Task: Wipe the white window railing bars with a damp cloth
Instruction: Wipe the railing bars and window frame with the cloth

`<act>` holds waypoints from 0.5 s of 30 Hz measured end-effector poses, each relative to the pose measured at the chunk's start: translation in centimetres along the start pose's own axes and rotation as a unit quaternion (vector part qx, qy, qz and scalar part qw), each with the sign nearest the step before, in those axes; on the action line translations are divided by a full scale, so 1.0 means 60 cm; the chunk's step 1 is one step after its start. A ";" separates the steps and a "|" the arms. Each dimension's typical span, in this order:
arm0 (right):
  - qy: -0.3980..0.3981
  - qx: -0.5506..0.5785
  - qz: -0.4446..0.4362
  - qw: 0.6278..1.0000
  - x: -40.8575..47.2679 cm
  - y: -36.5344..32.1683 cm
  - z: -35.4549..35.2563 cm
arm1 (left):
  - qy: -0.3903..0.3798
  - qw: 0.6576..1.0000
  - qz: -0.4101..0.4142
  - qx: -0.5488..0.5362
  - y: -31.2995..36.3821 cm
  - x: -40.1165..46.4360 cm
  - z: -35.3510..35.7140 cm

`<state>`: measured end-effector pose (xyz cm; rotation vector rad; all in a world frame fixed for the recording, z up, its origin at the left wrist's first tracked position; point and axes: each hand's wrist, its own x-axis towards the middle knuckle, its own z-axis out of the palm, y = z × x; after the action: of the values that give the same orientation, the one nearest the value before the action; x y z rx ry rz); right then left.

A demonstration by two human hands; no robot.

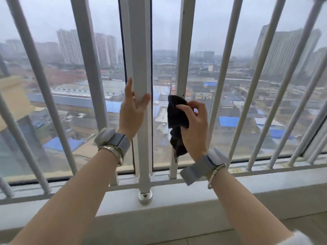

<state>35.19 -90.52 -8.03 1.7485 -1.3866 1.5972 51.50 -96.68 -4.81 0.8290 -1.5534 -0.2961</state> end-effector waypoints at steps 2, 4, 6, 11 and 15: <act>-0.022 -0.019 -0.031 0.999 0.002 0.011 0.007 | -0.001 1.000 0.001 0.022 -0.003 0.001 0.000; -0.021 -0.031 -0.056 0.998 -0.003 0.021 0.012 | -0.013 1.000 -0.001 0.013 -0.005 0.000 -0.002; -0.019 -0.024 -0.056 0.998 -0.002 0.027 0.016 | -0.021 1.000 -0.003 0.005 -0.004 0.004 -0.004; -0.020 -0.048 -0.064 0.997 -0.003 0.023 0.013 | -0.045 0.998 -0.008 0.035 0.001 0.010 -0.013; 0.039 0.010 -0.038 0.998 0.011 0.017 -0.010 | -0.107 0.992 -0.011 0.072 0.017 0.029 -0.032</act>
<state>33.94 -90.73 -7.59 1.7117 -1.2570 1.6255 53.04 -96.57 -2.53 0.9513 -1.7831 -0.3000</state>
